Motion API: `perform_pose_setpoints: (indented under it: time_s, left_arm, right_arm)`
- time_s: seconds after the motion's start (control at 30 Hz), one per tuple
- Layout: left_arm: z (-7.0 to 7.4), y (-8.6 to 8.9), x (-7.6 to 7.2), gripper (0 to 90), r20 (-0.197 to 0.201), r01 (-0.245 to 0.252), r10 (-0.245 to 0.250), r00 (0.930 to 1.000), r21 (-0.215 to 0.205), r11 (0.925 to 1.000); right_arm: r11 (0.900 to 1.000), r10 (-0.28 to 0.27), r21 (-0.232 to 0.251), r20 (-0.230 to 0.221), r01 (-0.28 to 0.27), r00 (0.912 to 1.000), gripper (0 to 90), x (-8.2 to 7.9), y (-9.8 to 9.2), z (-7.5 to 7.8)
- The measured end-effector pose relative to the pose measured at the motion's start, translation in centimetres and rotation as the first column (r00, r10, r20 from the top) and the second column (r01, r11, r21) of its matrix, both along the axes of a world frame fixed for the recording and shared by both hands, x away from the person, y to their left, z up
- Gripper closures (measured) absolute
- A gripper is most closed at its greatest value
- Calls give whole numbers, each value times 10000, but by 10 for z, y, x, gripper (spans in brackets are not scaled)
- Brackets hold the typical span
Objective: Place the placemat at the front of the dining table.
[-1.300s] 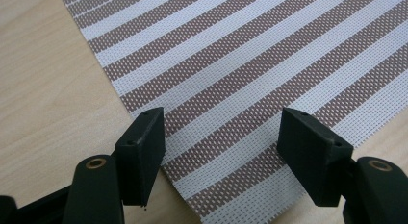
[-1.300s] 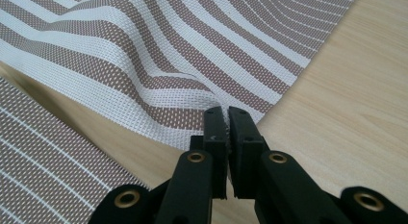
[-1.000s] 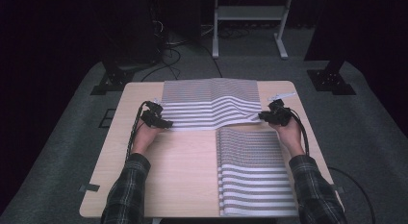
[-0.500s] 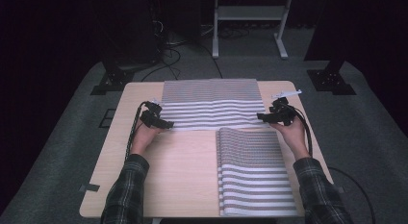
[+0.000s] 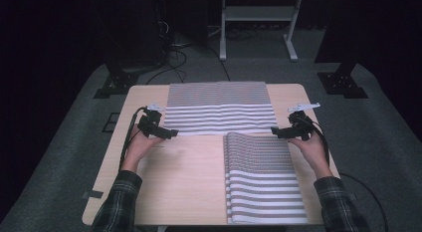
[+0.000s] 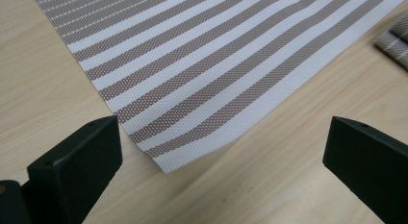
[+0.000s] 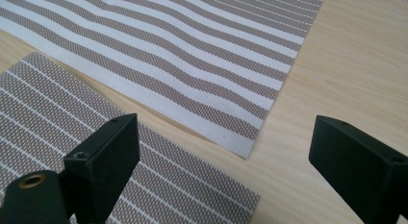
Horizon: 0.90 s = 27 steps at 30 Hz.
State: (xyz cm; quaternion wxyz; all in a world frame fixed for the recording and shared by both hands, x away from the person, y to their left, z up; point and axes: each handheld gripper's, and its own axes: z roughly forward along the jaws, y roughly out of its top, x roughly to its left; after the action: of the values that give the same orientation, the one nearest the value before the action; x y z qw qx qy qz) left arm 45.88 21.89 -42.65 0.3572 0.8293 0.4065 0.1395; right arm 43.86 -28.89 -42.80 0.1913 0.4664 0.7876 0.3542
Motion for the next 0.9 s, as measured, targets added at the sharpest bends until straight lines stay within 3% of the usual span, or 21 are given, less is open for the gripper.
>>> perform_pose_setpoints:
  time_s: [0.07,0.23,0.47,0.6,0.9]
  left_arm:
    - [2,-1,-7,0,81,139,-138,9999,-87,9999]
    - [0,-3,-24,0,144,415,-418,9990,214,9989]
    - [0,0,-54,0,457,457,-479,9978,483,9978]
    - [2,5,-71,0,679,450,-473,9966,351,9984]
    - [9,14,-106,0,1183,298,-319,9925,199,9994]
  right_arm:
    - [10000,-6,95,77,5,10000,93,-3,-3,1]
    - [9995,68,296,229,-74,9997,93,-15,-10,2]
    - [9994,16,335,248,-24,9997,93,-32,-19,3]
    - [9990,71,440,116,-76,9999,93,-44,-25,3]
    - [9969,114,777,459,-150,9989,94,-74,-34,3]
